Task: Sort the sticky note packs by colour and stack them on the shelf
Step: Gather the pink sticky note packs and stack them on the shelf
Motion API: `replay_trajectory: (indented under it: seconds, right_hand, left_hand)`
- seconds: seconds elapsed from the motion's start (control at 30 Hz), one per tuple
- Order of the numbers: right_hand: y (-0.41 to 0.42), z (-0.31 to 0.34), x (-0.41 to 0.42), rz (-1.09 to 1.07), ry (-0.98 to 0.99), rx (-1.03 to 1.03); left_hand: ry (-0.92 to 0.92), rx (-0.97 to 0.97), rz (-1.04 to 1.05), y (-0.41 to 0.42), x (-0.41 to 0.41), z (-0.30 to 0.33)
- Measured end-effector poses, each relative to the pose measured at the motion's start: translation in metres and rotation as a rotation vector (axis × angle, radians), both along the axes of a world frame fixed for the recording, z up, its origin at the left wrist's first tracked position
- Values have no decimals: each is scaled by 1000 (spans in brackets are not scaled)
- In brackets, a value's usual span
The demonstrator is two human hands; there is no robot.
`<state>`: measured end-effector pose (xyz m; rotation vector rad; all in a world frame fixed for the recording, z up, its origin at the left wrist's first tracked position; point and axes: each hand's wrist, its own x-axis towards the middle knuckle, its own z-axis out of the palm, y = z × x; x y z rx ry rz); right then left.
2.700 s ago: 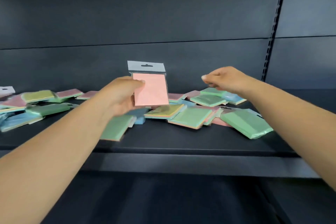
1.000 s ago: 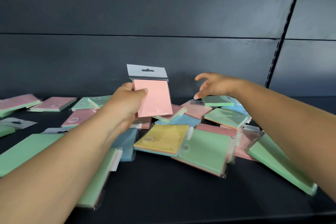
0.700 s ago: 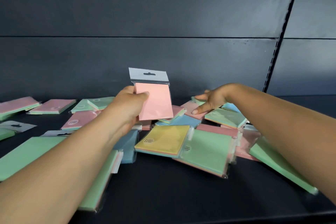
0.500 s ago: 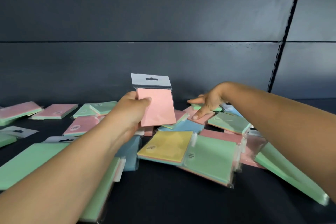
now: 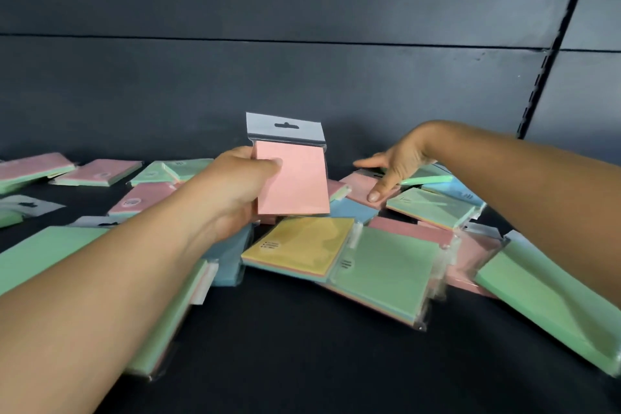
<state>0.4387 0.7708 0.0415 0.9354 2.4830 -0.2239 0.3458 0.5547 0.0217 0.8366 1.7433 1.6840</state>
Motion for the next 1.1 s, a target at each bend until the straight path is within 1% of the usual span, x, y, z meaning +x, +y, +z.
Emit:
replay_trajectory:
  seconds: [0.17, 0.23, 0.3, 0.37, 0.5, 0.63, 0.73, 0.8, 0.87, 0.93, 1.0, 1.1]
  right_hand:
    - [7, 3, -10, 158, -14, -36]
    - [8, 7, -13, 221, -2, 32]
    - [12, 9, -12, 286, -40, 122]
    - [21, 8, -9, 323, -44, 121]
    - [43, 7, 0, 361, 232, -21]
    - [56, 15, 4, 384, 585, -129]
    - [56, 28, 10, 338, 780, -385]
    - [50, 40, 15, 312, 850, -530]
    - [39, 51, 19, 314, 861, -677]
    - [22, 62, 22, 358, 818, -757]
    - [2, 71, 23, 406, 742, -787]
    - [-30, 78, 18, 447, 639, -756]
  left_hand:
    - [-58, -25, 48, 4, 5, 1]
    - [-50, -41, 82, 4, 7, 2]
    - [-22, -49, 130, 6, 11, 3]
    - [-16, -53, 168, 6, 14, 4]
    - [-16, -73, 255, 9, 18, 6]
    - [-61, -65, 326, 9, 21, 8]
    - [-75, -49, 351, 7, 24, 12]
    - [-97, -17, 378, 6, 24, 16]
    - [-126, 6, 393, 6, 27, 20]
    - [-146, 18, 390, 3, 32, 24]
    - [-147, 42, 361, -2, 35, 27]
    - [-137, 100, 290, -15, 40, 30]
